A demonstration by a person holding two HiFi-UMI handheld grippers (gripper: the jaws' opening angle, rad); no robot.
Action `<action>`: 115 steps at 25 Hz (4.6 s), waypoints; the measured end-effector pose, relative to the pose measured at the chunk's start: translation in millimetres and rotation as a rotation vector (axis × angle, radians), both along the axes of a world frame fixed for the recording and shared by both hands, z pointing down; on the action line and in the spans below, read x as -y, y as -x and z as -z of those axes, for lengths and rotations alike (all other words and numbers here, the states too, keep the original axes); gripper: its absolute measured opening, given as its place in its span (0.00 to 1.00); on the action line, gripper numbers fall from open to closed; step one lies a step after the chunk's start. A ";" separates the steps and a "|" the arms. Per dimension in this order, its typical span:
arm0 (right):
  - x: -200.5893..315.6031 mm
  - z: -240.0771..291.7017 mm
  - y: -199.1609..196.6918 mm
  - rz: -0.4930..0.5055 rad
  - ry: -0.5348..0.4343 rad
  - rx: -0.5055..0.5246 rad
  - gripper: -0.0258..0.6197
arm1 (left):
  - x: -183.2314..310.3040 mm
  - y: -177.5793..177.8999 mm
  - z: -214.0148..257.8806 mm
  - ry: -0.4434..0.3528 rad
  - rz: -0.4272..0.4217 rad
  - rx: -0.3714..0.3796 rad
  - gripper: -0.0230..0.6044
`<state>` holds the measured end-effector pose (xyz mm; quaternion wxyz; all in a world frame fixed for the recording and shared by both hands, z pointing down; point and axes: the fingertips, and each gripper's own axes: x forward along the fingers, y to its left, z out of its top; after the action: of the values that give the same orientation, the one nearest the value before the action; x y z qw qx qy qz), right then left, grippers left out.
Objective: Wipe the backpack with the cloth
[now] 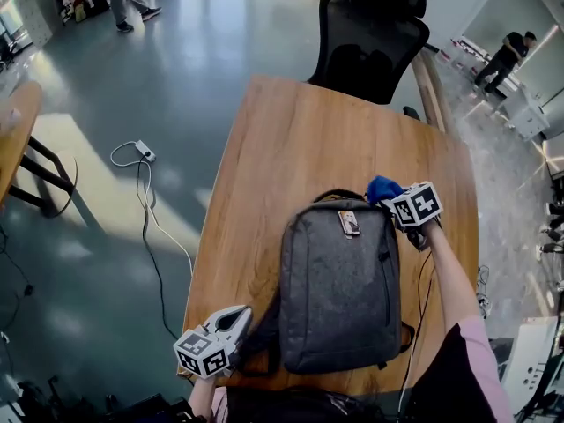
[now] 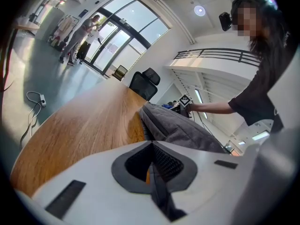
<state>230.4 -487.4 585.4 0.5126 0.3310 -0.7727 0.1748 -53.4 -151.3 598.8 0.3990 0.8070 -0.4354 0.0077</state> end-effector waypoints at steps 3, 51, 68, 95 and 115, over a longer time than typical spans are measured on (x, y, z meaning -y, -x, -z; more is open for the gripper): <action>-0.5 -1.7 20.6 0.054 0.019 -0.012 0.23 | -1.6 7.2 -3.6 0.002 0.020 -0.006 0.04; -252.1 6.0 277.4 0.720 0.250 -0.015 0.23 | -34.2 66.1 15.2 -0.112 0.179 -0.036 0.04; -452.4 53.6 264.3 0.640 0.243 0.187 0.23 | -95.2 66.8 50.7 -0.125 0.206 0.011 0.04; -447.0 73.0 105.7 -0.414 0.293 0.693 0.22 | -108.6 7.6 66.4 -0.133 0.030 0.047 0.04; -427.9 54.2 -117.8 -0.816 0.052 0.505 0.22 | -117.4 -19.5 76.0 -0.118 -0.063 0.072 0.04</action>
<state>348.3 -59.5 531.2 0.2066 0.5416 -0.6753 0.4560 -33.9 -34.0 522.8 0.3346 0.8416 -0.4234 0.0235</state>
